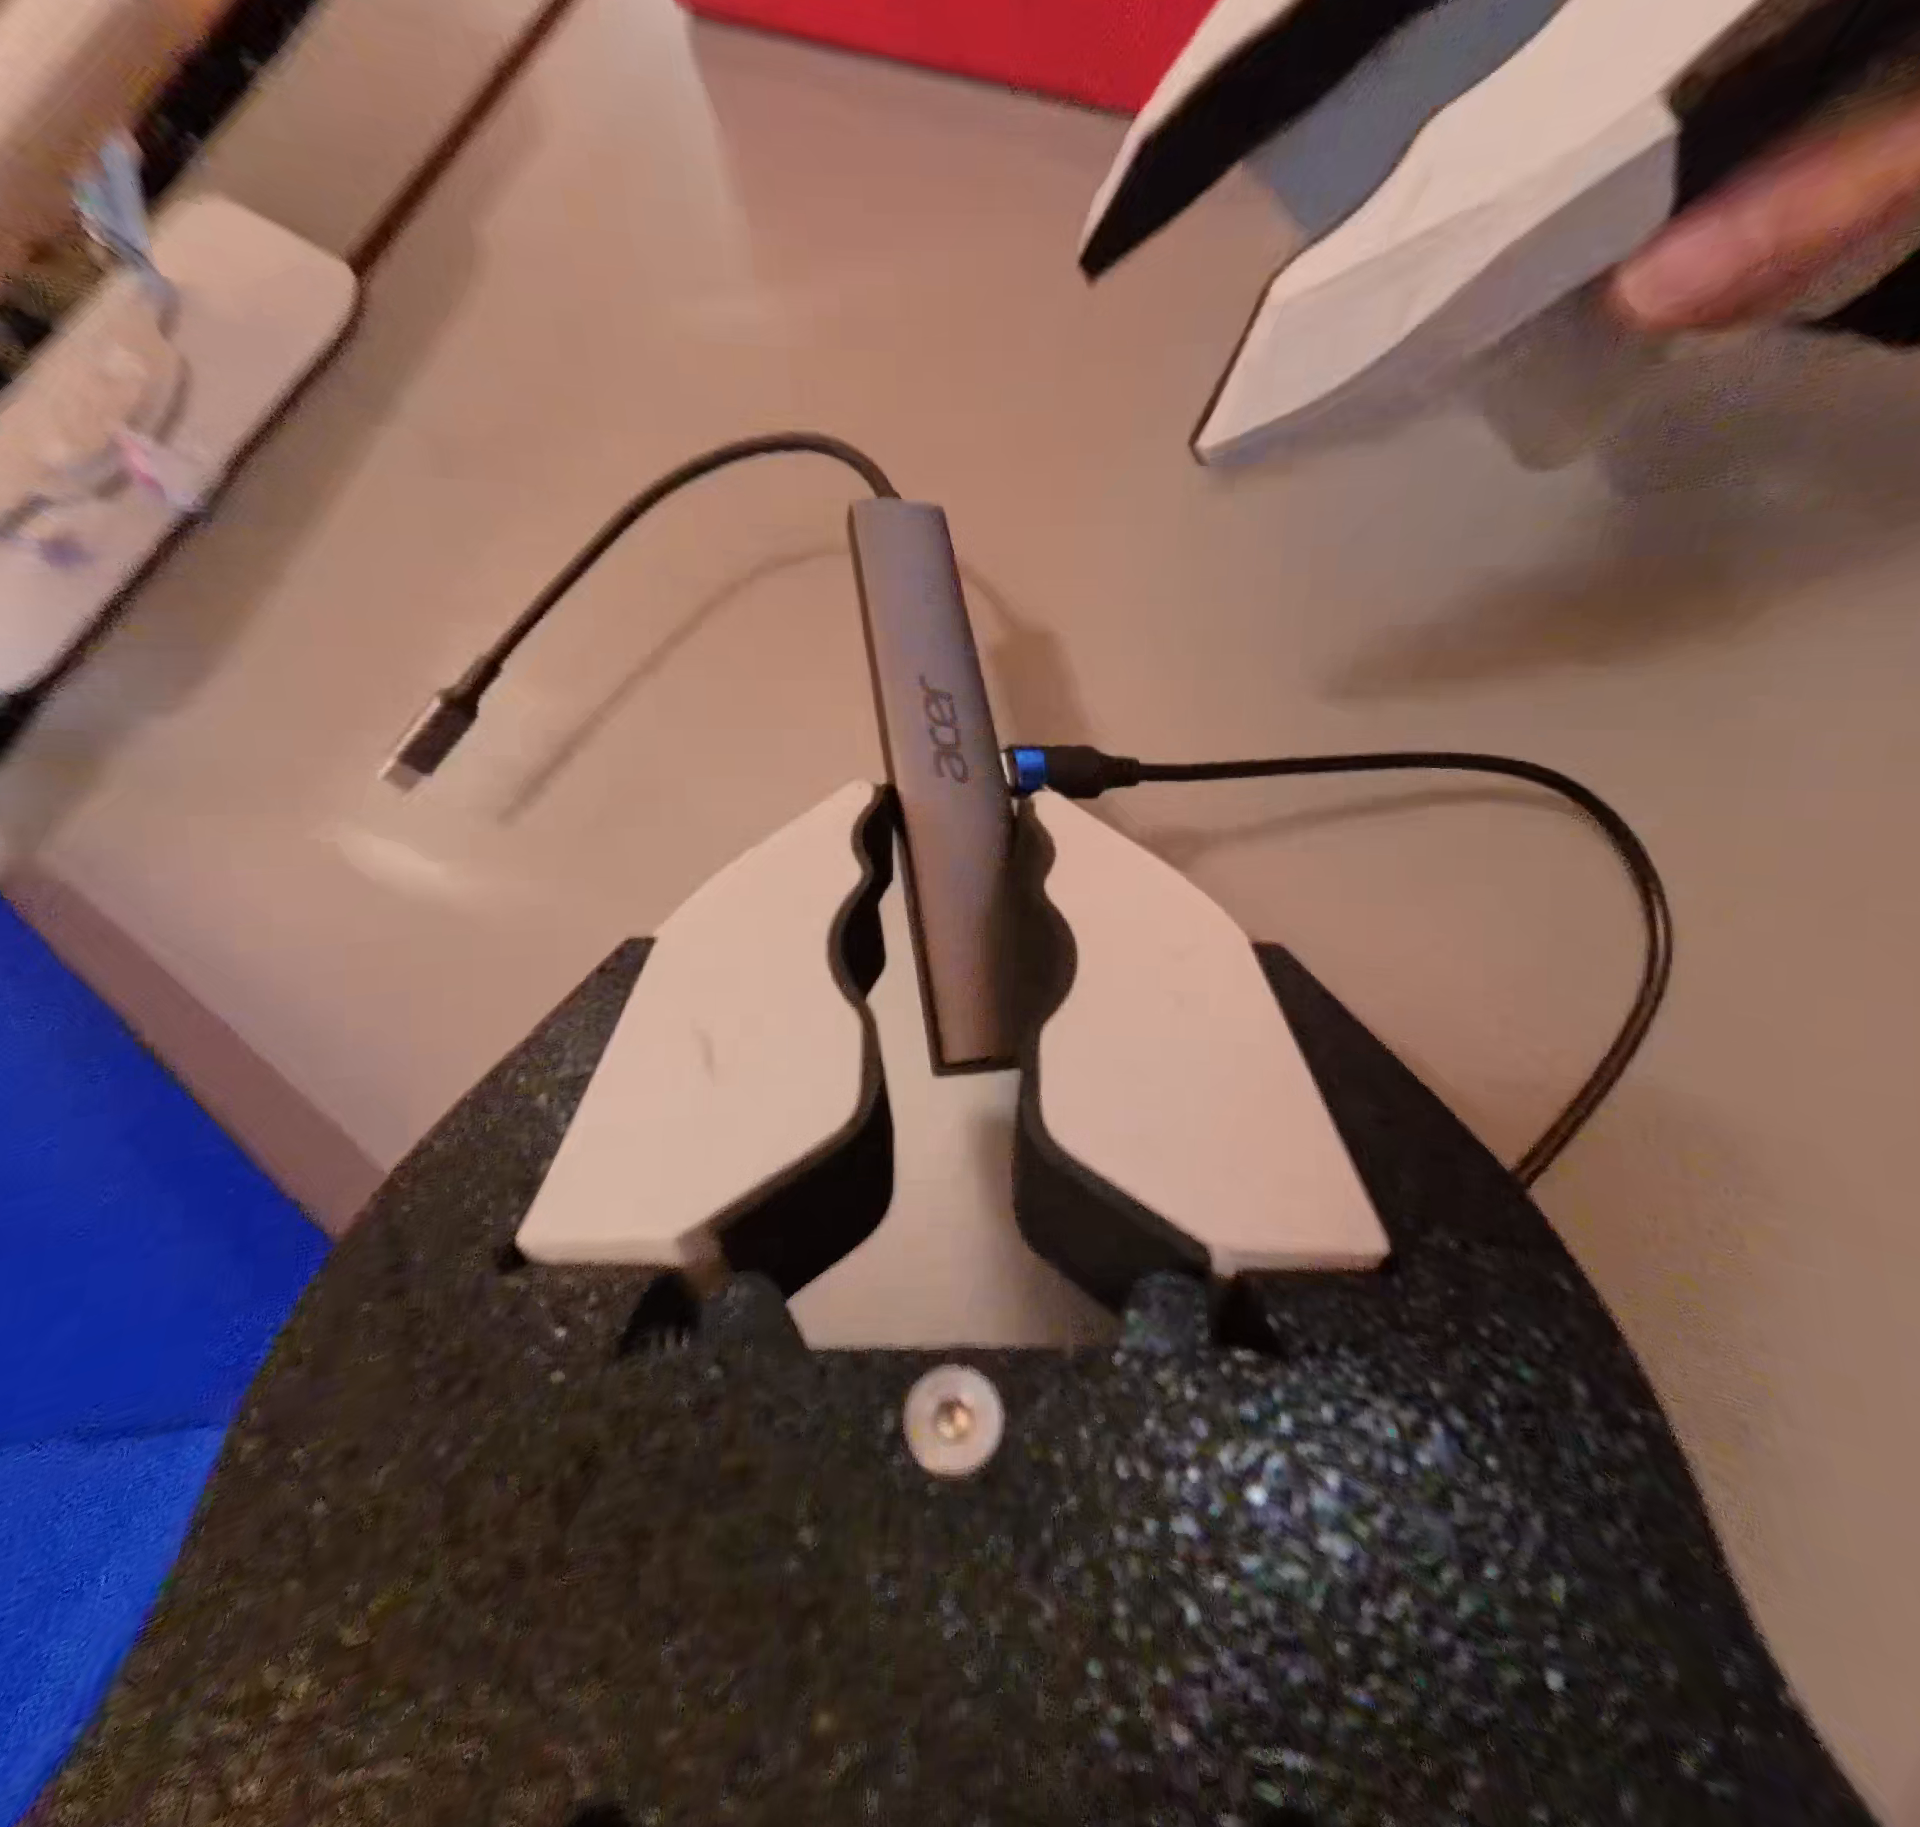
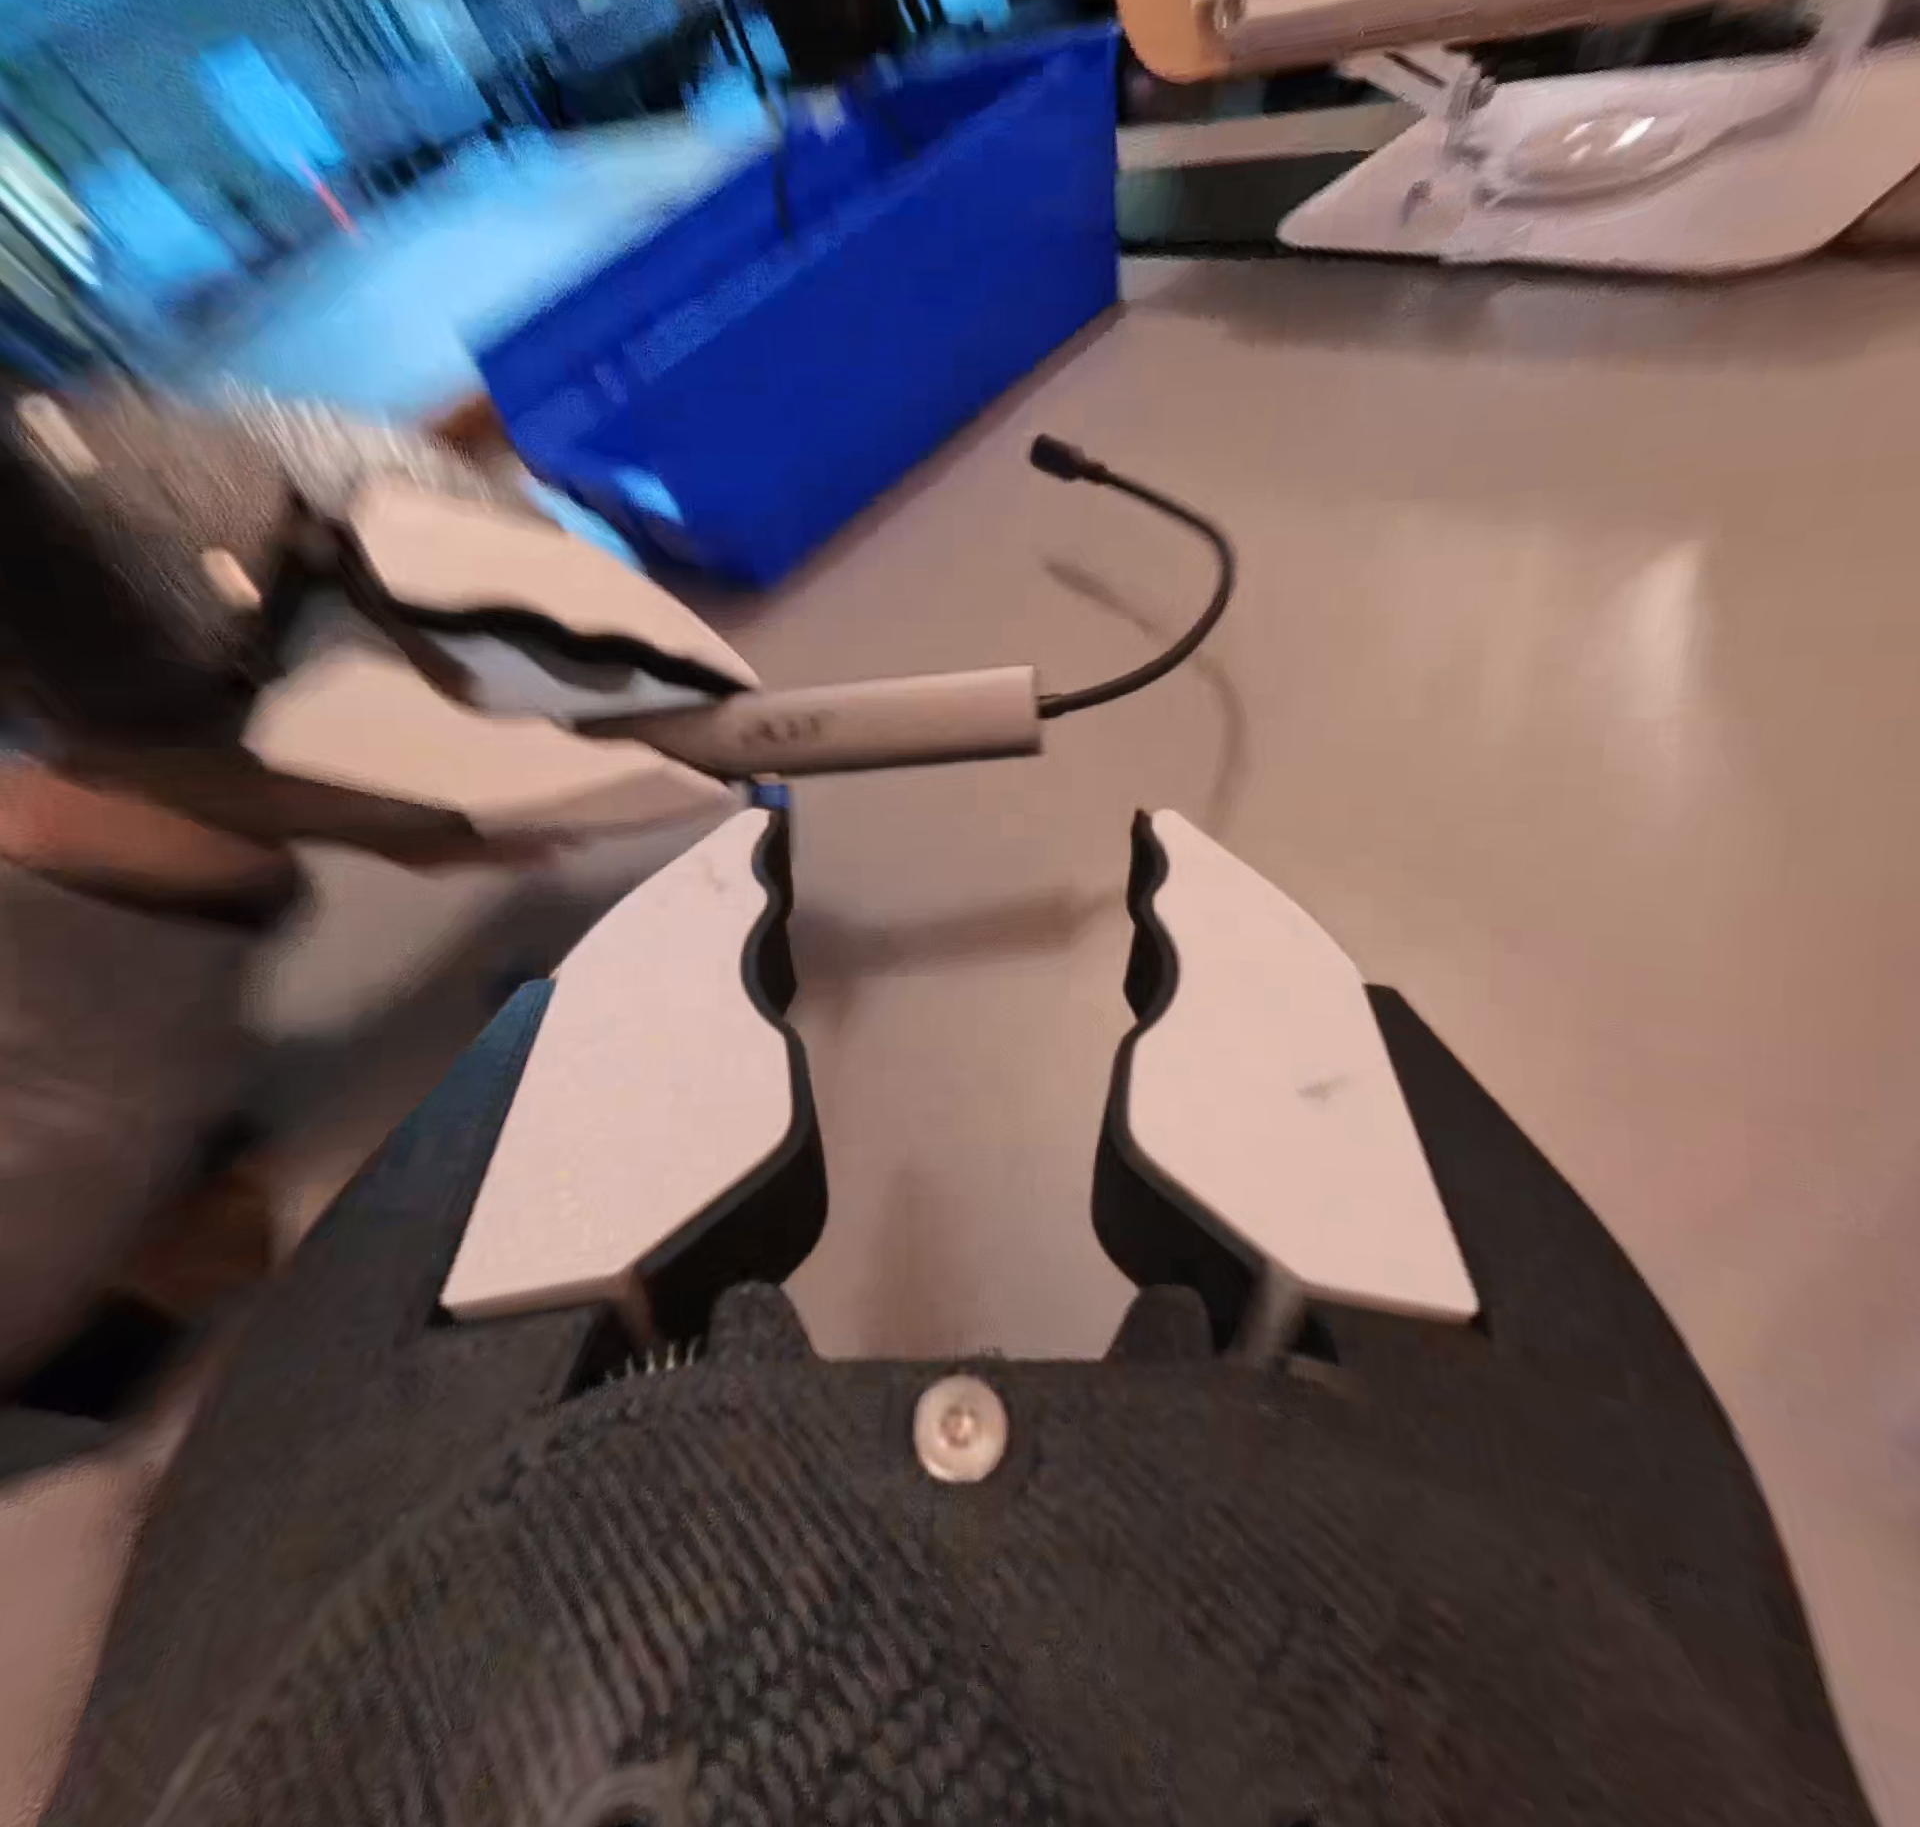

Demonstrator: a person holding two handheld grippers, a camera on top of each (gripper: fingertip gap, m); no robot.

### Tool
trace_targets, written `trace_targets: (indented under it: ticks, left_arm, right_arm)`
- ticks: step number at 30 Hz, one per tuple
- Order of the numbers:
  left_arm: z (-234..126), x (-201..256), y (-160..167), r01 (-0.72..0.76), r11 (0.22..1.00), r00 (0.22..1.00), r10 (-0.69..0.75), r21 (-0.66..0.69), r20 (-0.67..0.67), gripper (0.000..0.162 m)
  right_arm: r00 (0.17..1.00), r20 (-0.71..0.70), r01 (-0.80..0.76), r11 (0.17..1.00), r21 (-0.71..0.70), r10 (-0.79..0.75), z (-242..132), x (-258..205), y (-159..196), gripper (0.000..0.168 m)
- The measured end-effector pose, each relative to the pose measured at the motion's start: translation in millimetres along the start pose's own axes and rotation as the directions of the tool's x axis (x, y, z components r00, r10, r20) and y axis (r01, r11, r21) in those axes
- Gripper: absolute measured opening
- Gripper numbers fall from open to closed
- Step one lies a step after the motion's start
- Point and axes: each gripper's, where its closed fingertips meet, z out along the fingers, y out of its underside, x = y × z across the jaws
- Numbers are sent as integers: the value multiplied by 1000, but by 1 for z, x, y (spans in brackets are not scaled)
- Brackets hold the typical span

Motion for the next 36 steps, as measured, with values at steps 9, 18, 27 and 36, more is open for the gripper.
trace_targets:
  ticks: [9, 18, 27, 36]
  left_arm:
    - [-25, 7, -52, -48, 928, 999, 53, 370, -3, 22]
    - [-44, 2, -68, -138, 738, 990, 88, 660, 110, 42]
    - [-47, 11, -70, -214, 718, 977, 150, 662, 152, 25]
    - [-39, 7, -57, -252, 737, 967, 172, 628, 186, 23]
  right_arm:
    - [698, 514, -644, 751, 145, 499, 7, -19, -45, 28]
    - [399, 739, -874, 468, 129, 543, -15, -19, -71, 10]
    - [371, 684, -873, 487, 26, 628, -5, -30, -56, 9]
    - [363, 687, -861, 509, -12, 630, -8, -33, -58, 9]
